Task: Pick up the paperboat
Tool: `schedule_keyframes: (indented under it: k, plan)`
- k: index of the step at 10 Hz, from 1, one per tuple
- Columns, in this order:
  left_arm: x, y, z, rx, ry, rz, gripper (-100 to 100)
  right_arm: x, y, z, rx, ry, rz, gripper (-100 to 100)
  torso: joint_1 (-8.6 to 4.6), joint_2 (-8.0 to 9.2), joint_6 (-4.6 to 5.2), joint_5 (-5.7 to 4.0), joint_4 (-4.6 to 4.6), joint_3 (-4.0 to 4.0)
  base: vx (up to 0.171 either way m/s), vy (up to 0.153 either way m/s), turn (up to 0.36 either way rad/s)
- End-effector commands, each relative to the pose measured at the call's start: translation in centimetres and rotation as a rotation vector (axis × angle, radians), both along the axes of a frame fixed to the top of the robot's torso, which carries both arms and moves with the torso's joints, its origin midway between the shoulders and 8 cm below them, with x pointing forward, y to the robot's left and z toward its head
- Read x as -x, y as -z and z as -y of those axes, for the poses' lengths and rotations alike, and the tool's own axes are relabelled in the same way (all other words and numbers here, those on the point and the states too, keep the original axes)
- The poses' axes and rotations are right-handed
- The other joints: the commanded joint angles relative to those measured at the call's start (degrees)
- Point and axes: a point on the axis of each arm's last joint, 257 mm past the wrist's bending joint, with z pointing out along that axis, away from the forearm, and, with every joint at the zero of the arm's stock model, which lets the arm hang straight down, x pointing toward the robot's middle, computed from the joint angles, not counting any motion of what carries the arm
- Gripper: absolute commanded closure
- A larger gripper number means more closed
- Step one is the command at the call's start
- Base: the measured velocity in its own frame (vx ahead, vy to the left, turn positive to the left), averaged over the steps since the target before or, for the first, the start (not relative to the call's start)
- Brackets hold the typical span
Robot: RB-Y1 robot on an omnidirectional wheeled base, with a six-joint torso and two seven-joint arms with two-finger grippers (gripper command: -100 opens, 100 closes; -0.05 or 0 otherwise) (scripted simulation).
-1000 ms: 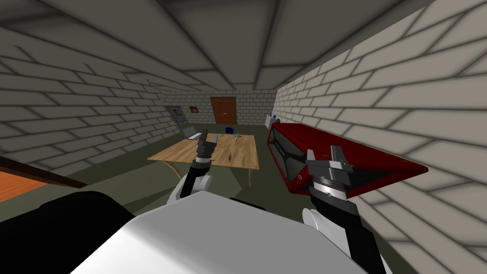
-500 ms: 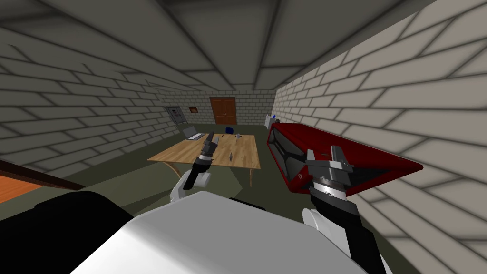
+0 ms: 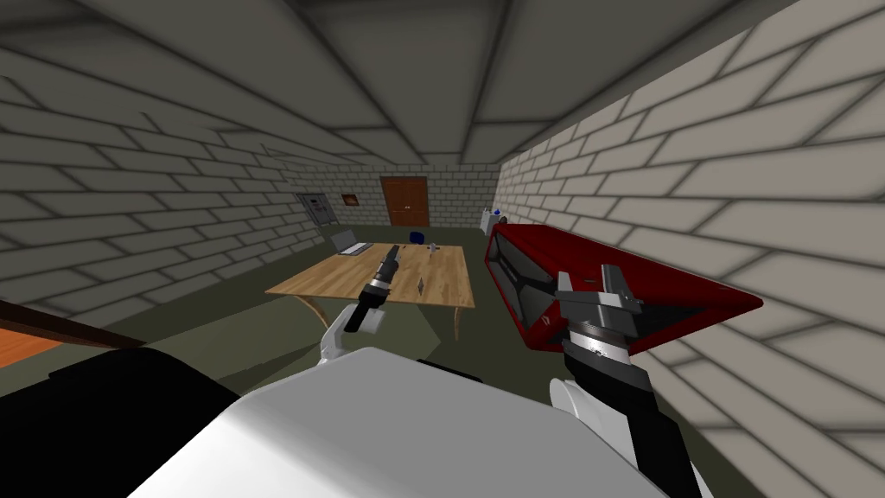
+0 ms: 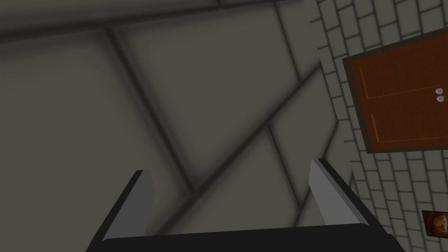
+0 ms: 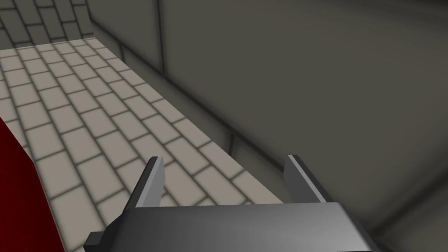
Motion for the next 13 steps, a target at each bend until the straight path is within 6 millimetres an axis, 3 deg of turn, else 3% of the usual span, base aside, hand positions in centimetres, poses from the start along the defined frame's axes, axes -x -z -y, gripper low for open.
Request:
schedule_keyframes:
  k: [1, 7, 9, 13]
  plan:
    - [-1.3, 1.7, -0.9, -0.045, -0.027, -0.049, -100, 0.0, 0.0, 0.0, 0.000, 0.000, 0.000, 0, 0.00, 0.00, 0.00, 0.00, 0.00, 0.00, 0.017, 0.005, -0.039]
    - [-5.0, 7.8, -3.0, -0.159, -0.094, -0.206, -100, 0.0, 0.0, 0.0, 0.000, 0.000, 0.000, 0, -0.11, -0.04, 0.00, -0.03, -0.01, -0.02, 0.021, -0.011, -0.030]
    - [-6.4, 11.5, -4.1, -0.214, -0.125, -0.297, -100, 0.0, 0.0, 0.0, 0.000, 0.000, 0.000, 0, -0.17, -0.14, 0.00, -0.04, -0.03, -0.08, 0.049, -0.032, -0.055]
    - [-7.4, 15.4, -5.2, -0.268, -0.151, -0.390, -100, 0.0, 0.0, 0.0, 0.000, 0.000, 0.000, 0, -0.16, -0.07, -0.02, -0.04, -0.02, -0.04, 0.032, -0.026, -0.028]
